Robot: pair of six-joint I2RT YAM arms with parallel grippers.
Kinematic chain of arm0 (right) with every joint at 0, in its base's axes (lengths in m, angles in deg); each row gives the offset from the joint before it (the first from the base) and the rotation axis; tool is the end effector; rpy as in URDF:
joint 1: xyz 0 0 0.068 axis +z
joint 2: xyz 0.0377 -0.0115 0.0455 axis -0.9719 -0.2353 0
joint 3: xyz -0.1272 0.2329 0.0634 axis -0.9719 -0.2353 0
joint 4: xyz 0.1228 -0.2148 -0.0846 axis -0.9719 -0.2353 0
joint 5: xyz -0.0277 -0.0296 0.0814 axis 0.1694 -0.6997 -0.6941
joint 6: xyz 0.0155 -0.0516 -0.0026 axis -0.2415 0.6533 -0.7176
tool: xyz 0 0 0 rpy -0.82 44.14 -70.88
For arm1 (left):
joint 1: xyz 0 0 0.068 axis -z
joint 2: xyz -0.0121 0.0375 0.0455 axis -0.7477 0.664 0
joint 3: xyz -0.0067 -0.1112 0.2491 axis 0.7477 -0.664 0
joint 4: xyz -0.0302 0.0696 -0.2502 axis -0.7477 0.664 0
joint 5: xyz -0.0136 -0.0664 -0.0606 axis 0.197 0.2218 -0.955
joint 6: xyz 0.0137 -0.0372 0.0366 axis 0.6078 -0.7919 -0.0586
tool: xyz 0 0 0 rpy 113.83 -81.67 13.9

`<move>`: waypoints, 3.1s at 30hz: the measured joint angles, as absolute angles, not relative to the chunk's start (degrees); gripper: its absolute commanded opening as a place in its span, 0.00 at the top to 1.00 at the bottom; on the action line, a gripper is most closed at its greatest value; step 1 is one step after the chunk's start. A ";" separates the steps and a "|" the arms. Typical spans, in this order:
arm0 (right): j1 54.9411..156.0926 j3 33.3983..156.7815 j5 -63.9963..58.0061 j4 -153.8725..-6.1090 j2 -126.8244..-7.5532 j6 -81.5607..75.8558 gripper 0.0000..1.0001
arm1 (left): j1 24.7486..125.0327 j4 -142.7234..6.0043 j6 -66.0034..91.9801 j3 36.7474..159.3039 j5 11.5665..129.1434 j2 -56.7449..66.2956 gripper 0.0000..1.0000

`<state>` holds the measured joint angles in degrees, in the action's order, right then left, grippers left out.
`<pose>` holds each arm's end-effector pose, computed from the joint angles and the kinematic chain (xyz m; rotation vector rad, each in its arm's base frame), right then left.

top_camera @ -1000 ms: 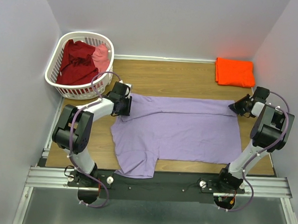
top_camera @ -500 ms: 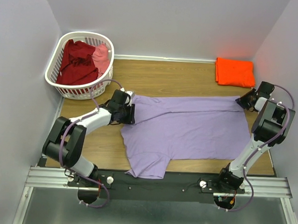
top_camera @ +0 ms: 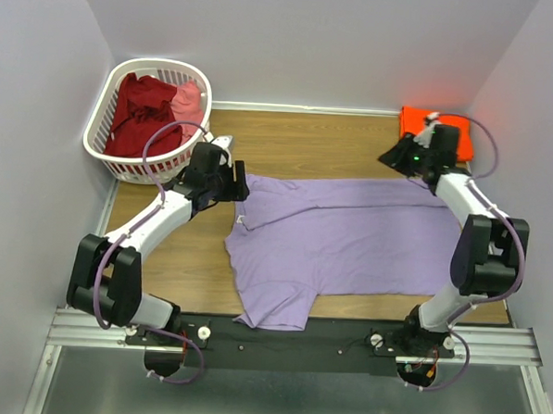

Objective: Fold and stack the t-shirts
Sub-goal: Fold the tshirt

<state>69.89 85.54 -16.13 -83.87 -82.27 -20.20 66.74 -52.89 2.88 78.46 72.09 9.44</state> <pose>0.3778 -0.0303 0.2442 0.3729 2.1527 0.5696 0.2856 -0.0990 0.2423 -0.0071 2.3273 -0.4889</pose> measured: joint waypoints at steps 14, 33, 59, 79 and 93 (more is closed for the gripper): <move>94.72 97.43 -31.36 -84.61 -102.42 -13.53 0.53 | 66.89 -53.26 10.24 75.18 72.40 9.27 0.26; 98.78 103.73 -36.46 -84.89 -111.62 -12.42 0.58 | 66.89 -54.16 11.20 74.67 76.51 12.57 0.26; 98.78 103.55 -38.36 -85.05 -111.58 -9.51 0.98 | 66.89 -54.16 11.25 74.67 76.51 12.59 0.27; 98.78 88.05 -44.91 -85.57 -99.45 -4.81 0.99 | 66.89 -54.16 11.25 74.67 76.51 12.59 0.27; 98.78 80.51 -43.80 -87.58 -96.72 -2.32 0.95 | 66.89 -54.16 11.25 74.67 76.51 12.61 0.27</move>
